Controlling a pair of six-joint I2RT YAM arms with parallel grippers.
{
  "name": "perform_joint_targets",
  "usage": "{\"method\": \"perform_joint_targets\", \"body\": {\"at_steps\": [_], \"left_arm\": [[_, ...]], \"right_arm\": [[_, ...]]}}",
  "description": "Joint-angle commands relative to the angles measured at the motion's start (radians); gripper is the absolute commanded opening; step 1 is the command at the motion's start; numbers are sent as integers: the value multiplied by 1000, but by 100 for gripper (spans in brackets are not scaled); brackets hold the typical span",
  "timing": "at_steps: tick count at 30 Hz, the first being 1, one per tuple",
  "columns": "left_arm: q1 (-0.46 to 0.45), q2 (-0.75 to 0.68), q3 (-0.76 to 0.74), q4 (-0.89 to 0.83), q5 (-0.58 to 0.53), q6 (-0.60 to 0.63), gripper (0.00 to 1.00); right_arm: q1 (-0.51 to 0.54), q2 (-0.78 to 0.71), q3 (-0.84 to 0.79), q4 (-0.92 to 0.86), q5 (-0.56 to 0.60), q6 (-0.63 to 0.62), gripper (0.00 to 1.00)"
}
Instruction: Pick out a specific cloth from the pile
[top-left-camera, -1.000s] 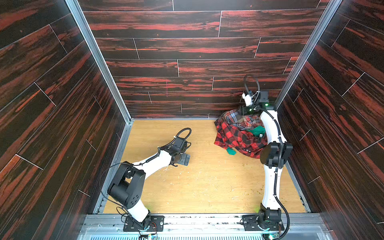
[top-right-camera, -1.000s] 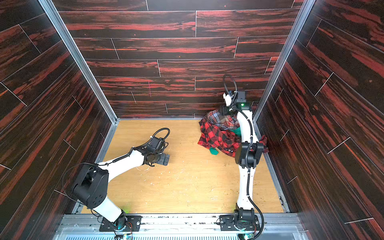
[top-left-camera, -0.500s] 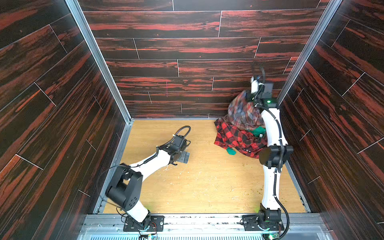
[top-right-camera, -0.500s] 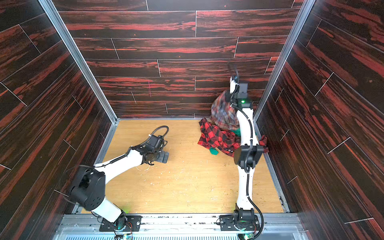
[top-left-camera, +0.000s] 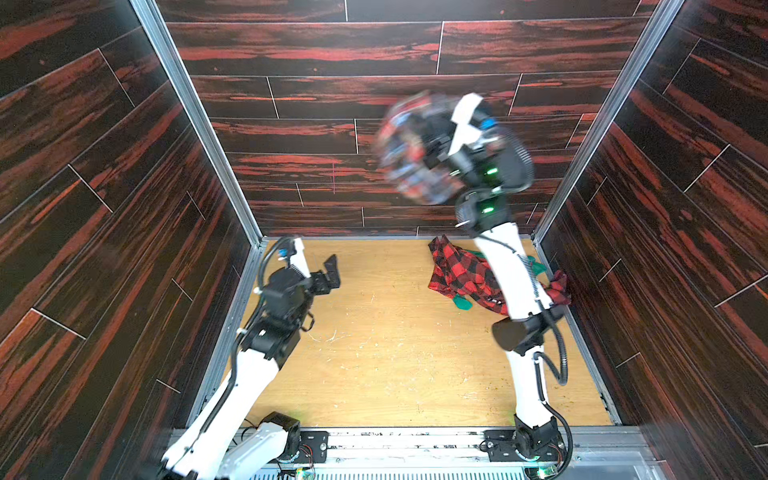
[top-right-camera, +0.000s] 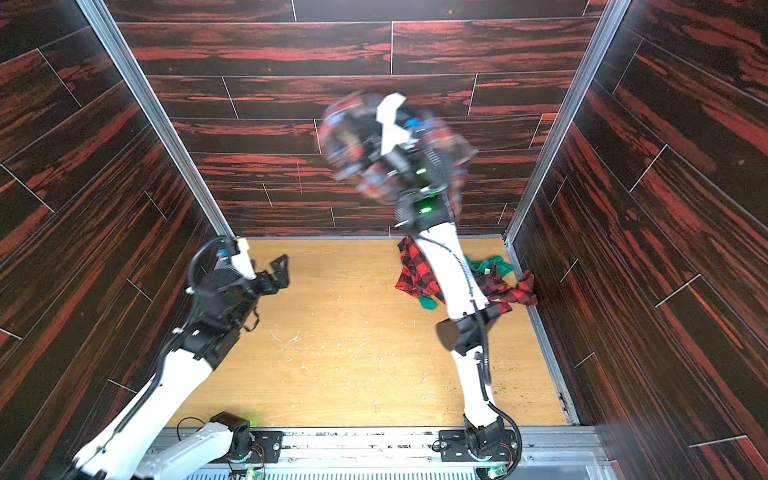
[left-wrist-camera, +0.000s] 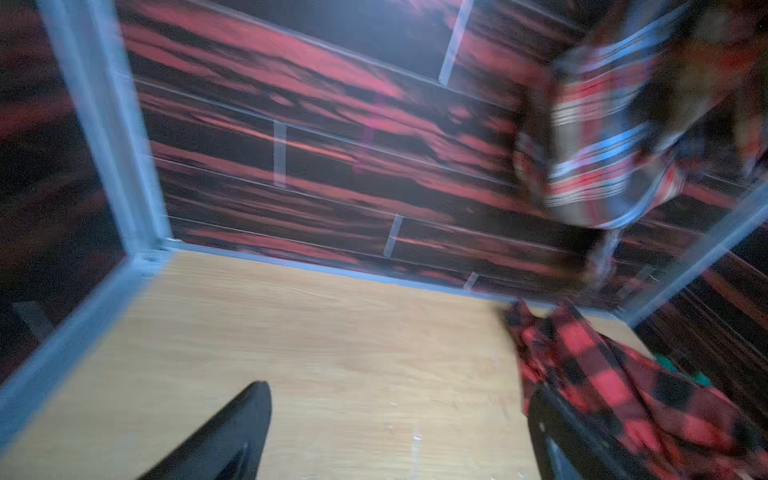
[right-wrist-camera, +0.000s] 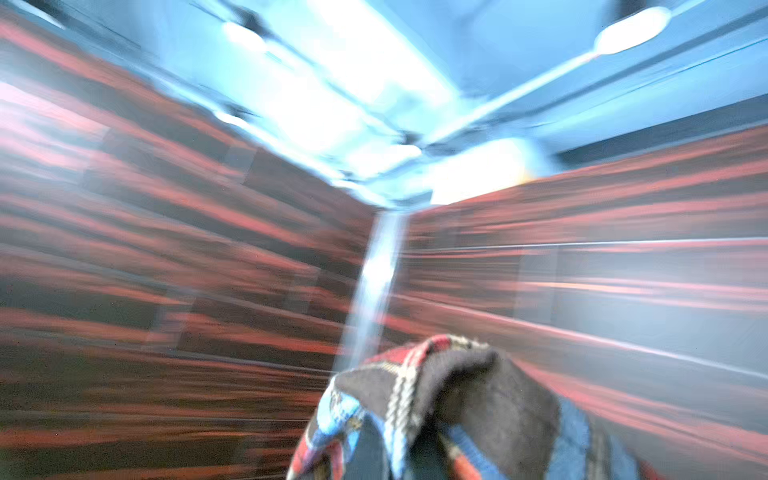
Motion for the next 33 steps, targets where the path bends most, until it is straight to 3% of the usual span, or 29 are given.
{"method": "perform_joint_targets", "body": {"at_steps": [1,5,9,13,19,20,24,26,29,33], "left_arm": [[30,-56,0,-198,-182,40,99],[70,-52,51,-436,-220,22,99],[73,-89,30,-511,-192,-24,99],[76,-43,28,-541,-113,-35,99],[76,143,103,-510,85,2,99],[76,204,134,-512,150,6,99],[70,469,283,-468,324,40,99],[56,631,412,-482,318,71,99],[16,887,659,-577,308,136,99],[-33,1178,991,-758,214,143,99]], "right_arm": [[44,85,7,41,-38,80,0],[55,144,-21,-74,-21,178,0],[53,166,-100,-139,-21,236,0],[52,104,-297,-226,-51,174,0],[-3,-141,-827,-155,-1,89,75],[-26,-175,-866,-184,1,85,98],[-99,-323,-954,-428,4,-37,99],[-122,-442,-1068,-517,47,-121,99],[-172,-609,-1246,-624,86,-140,99],[-233,-810,-1450,-710,98,-165,99]]}}
